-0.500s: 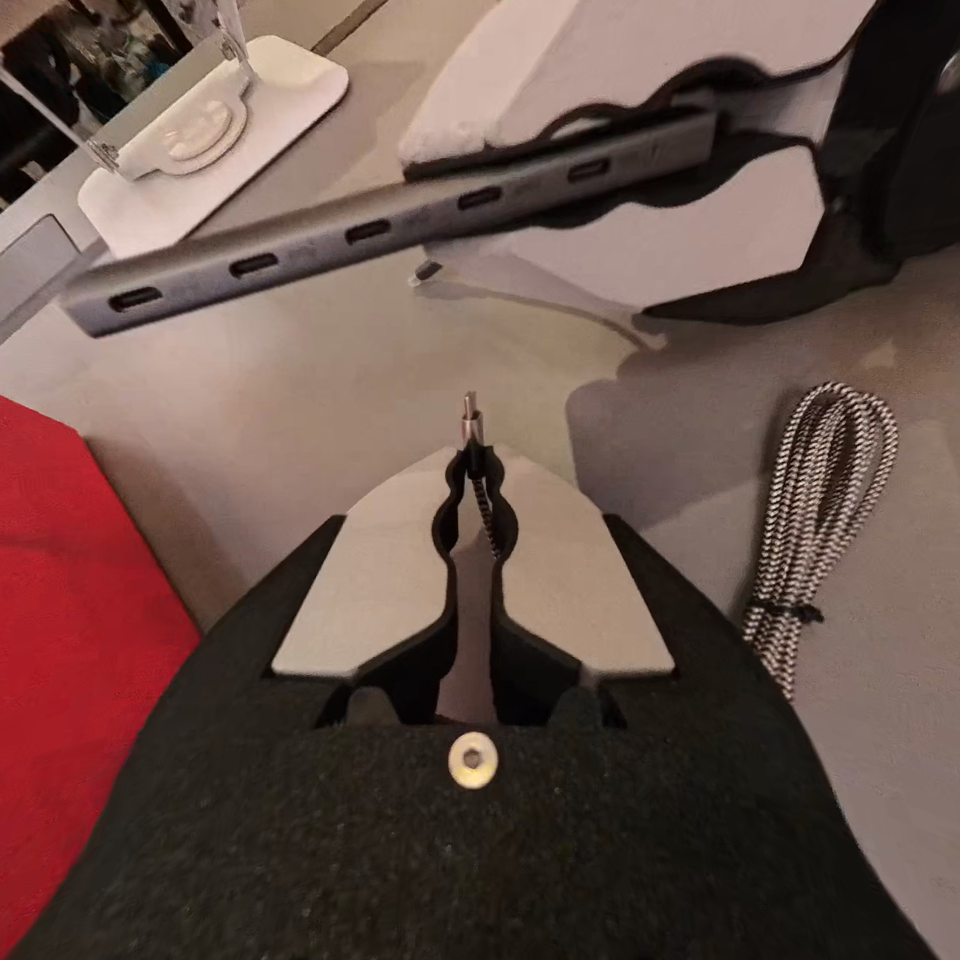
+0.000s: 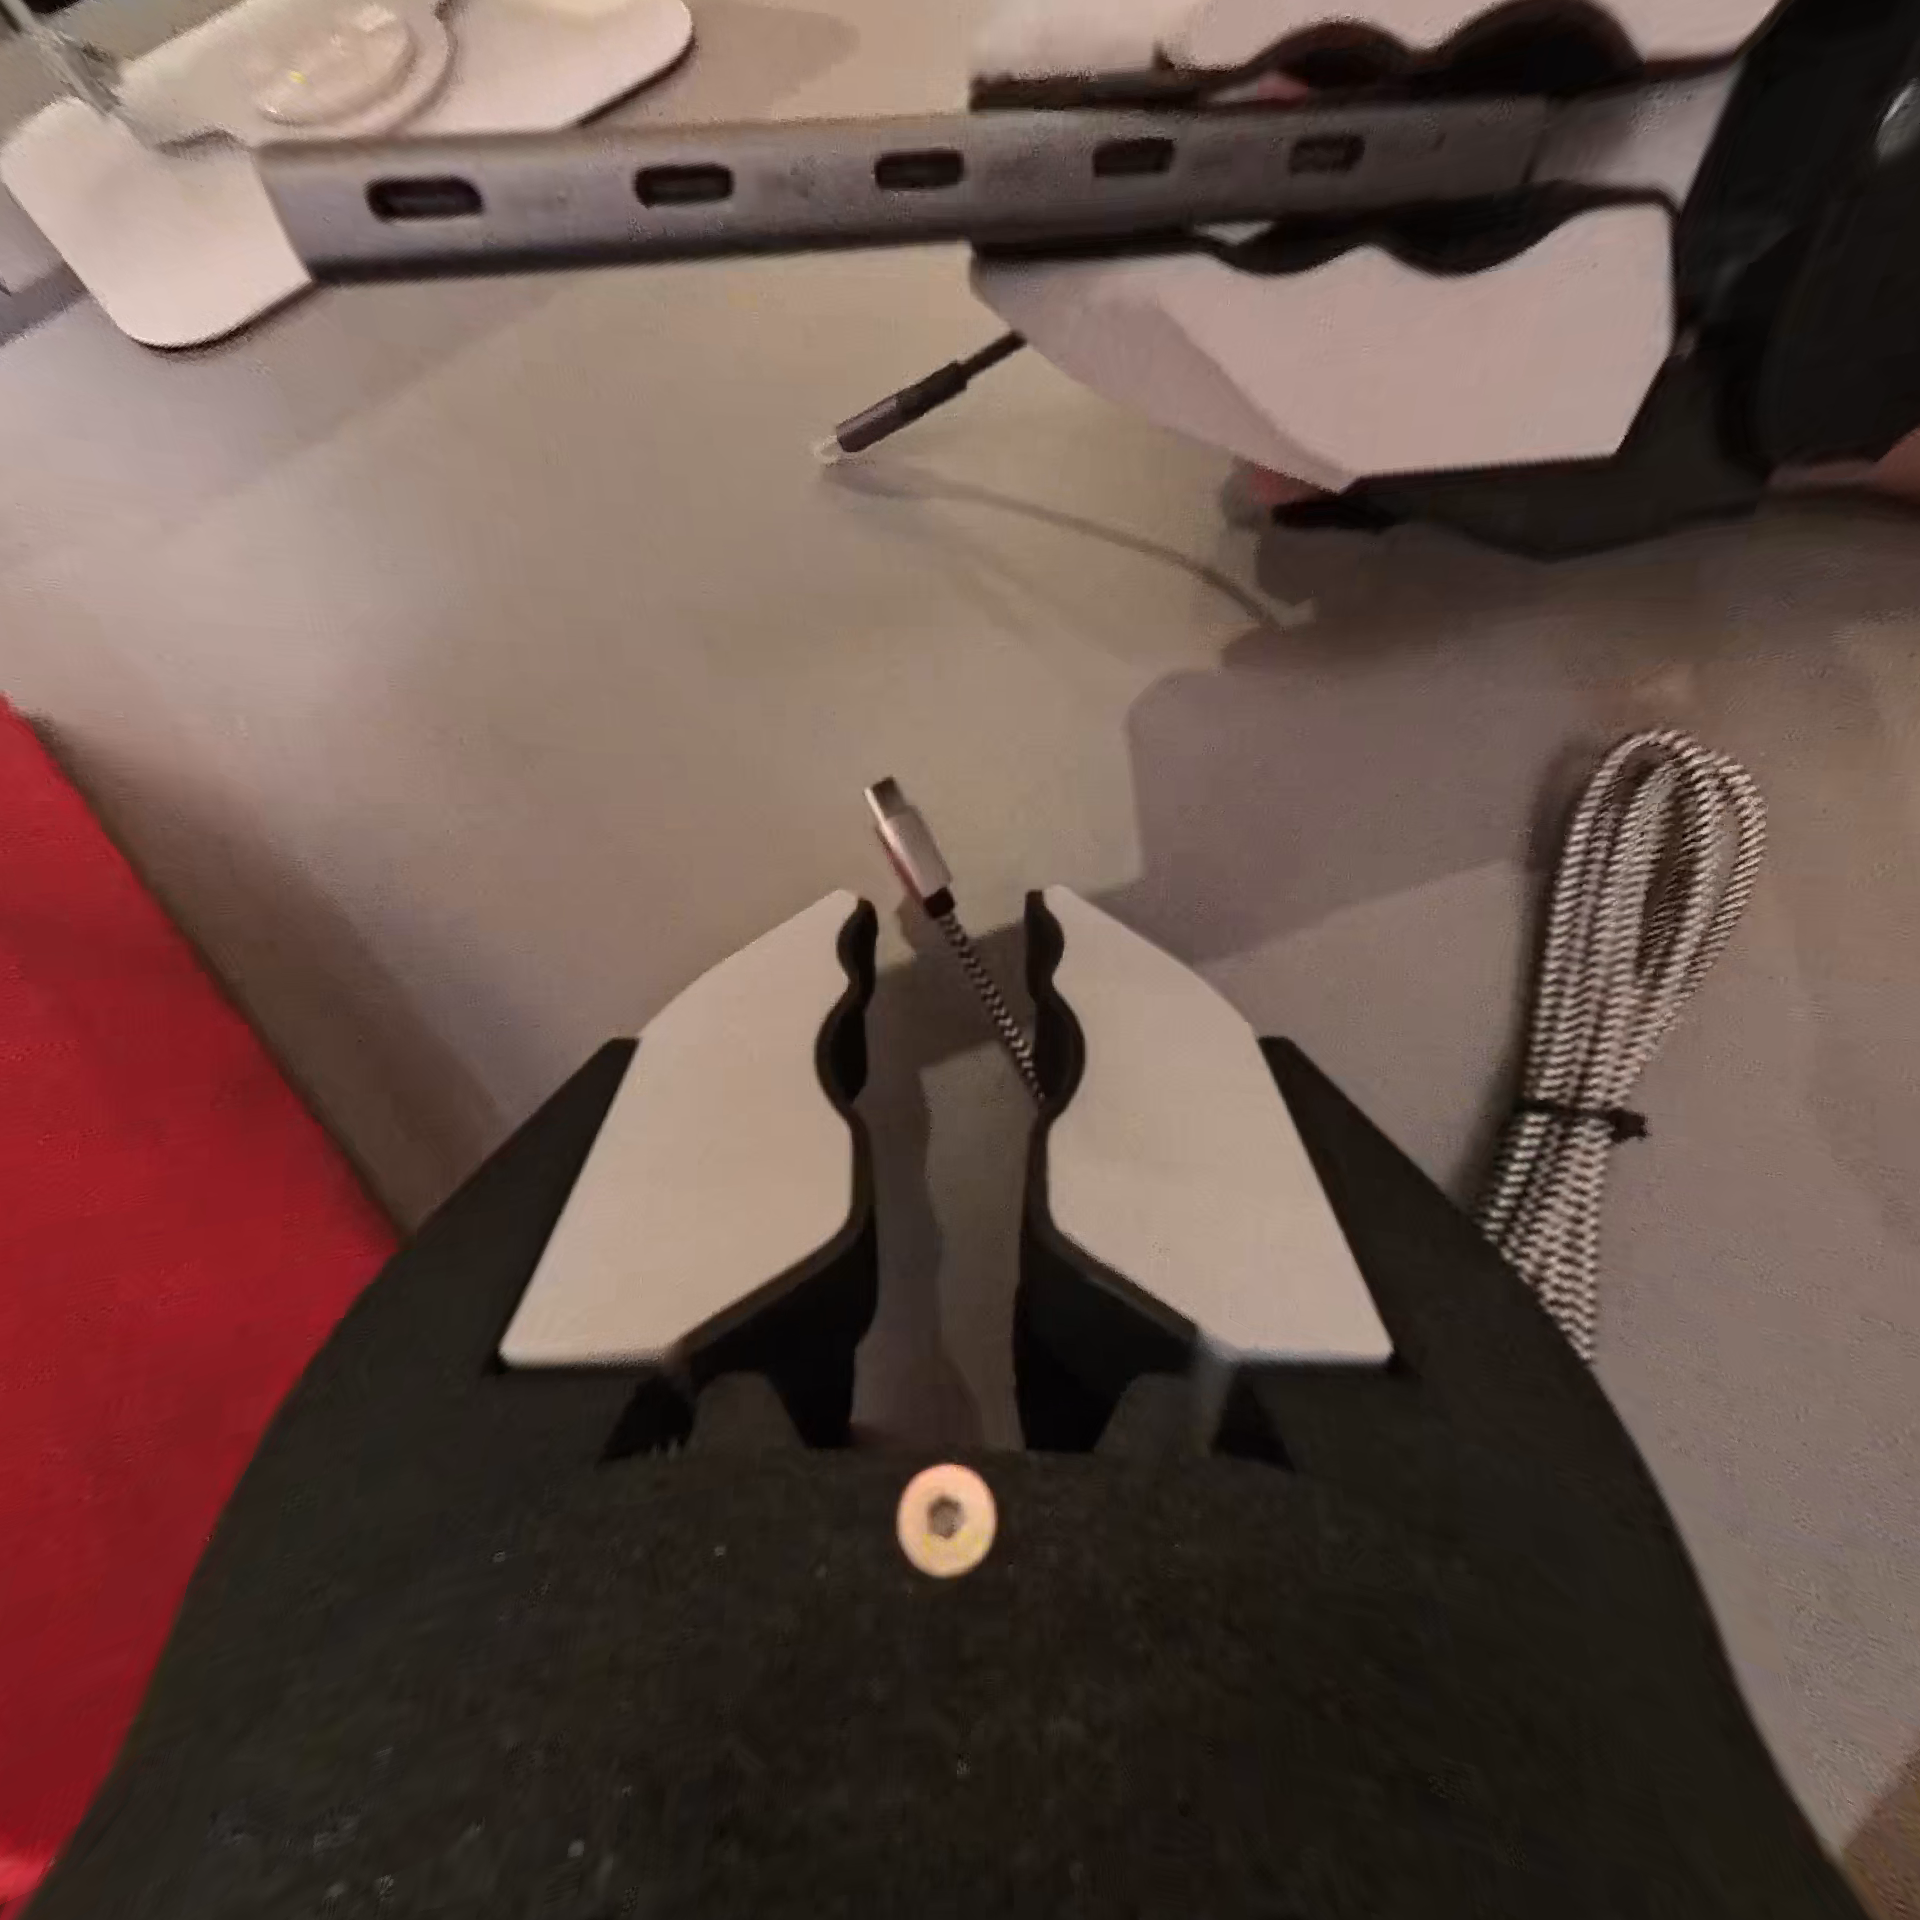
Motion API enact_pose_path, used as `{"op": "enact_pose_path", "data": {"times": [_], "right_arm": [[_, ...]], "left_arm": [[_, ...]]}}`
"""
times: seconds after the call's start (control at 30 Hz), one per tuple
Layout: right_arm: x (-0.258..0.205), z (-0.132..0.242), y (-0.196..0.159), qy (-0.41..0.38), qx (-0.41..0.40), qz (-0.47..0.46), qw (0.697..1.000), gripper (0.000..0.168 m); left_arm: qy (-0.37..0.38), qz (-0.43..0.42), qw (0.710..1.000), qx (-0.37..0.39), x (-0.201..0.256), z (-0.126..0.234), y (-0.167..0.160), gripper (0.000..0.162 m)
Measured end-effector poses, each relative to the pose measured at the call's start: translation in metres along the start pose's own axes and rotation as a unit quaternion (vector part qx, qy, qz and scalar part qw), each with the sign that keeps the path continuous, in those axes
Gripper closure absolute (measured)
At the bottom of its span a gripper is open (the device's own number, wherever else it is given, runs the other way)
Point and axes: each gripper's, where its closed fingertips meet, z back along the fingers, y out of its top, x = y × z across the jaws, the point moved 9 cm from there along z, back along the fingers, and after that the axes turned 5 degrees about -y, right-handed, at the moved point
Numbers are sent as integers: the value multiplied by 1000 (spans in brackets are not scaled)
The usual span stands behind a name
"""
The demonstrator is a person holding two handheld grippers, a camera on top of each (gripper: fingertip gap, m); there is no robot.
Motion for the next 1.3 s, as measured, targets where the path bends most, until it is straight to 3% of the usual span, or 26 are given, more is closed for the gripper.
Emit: {"op": "enact_pose_path", "data": {"times": [0.13, 0.33, 0.5, 0.6, 0.93, 1.03, 1.17, 1.3], "right_arm": [[-1, 0, -1, 3, -1, 0, 1000, 159], [-1, -1, 0, 4, -1, 0, 1000, 159], [-1, -1, 1, 7, 1, 1, 1000, 159], [-2, -1, 1, 9, 2, 3, 1000, 159], [-3, -1, 2, 12, 3, 7, 1000, 159], [-2, -1, 2, 12, 5, 7, 1000, 159], [0, 2, 6, 3, 32, 7, 999, 159], [2, 5, 15, -16, 60, 11, 998, 159]], "left_arm": [[72, -21, 997, -23, 4, 1, -2, 135], [93, 42, 995, -22, 12, -21, 4, 135], [124, 10, 992, -36, 10, -36, 6, 150], [132, -9, 990, -39, 12, -36, 6, 150], [-70, 120, 990, -37, 3, -31, 10, 153], [-169, 196, 966, -8, -5, -17, 18, 153], [-300, 301, 904, 37, -20, 10, 29, 153], [-307, 308, 900, 23, -37, 35, 41, 153]]}}
